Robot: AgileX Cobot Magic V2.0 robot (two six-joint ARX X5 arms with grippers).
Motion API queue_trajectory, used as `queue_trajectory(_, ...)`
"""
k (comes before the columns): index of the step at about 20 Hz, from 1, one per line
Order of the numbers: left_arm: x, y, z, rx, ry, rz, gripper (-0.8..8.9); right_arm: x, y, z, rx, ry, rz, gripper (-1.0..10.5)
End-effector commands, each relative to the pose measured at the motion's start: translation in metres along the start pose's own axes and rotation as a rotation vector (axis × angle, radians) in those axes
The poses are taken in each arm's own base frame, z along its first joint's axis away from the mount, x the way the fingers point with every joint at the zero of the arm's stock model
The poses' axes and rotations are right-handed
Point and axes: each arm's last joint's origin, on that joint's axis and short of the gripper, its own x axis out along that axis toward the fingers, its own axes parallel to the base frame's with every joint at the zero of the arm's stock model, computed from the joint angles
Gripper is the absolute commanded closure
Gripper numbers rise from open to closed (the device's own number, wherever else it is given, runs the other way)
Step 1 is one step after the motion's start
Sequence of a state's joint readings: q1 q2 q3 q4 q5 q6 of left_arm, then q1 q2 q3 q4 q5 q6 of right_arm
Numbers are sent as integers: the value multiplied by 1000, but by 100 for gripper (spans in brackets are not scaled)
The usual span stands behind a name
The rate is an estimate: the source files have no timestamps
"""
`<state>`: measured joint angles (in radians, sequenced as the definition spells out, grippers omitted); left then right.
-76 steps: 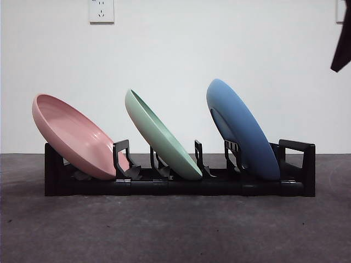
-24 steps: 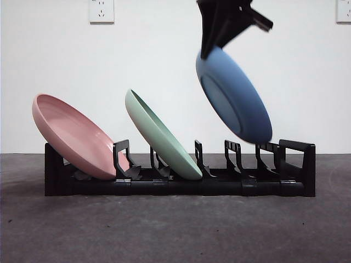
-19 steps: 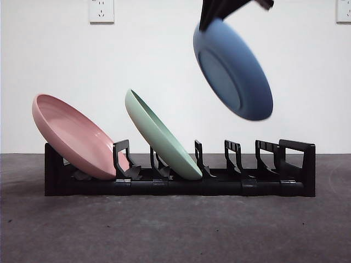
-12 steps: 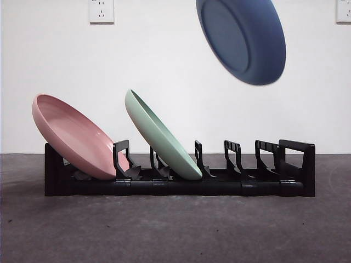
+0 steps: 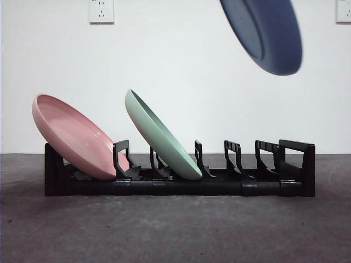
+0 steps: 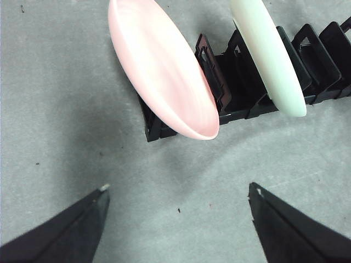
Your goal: Place the plate
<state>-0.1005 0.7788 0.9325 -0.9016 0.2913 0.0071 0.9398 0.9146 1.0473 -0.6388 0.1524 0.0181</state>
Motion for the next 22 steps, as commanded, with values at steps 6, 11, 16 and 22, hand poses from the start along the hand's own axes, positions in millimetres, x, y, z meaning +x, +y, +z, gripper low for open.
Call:
queue_trajectory(6, -3, -1, 5, 7, -18, -6, 407, 1, 49, -46, -162, 92, 2, 930)
queue_trajectory(11, -3, -1, 5, 7, -18, -6, 407, 18, 92, -59, -347, 179, 75, 930)
queue_trajectory(16, -3, -1, 5, 7, -18, -6, 407, 54, 123, -82, -455, 378, 208, 930)
queue_trajectory(22, -3, -1, 5, 7, -18, -6, 407, 95, 125, -100, -432, 564, 248, 930)
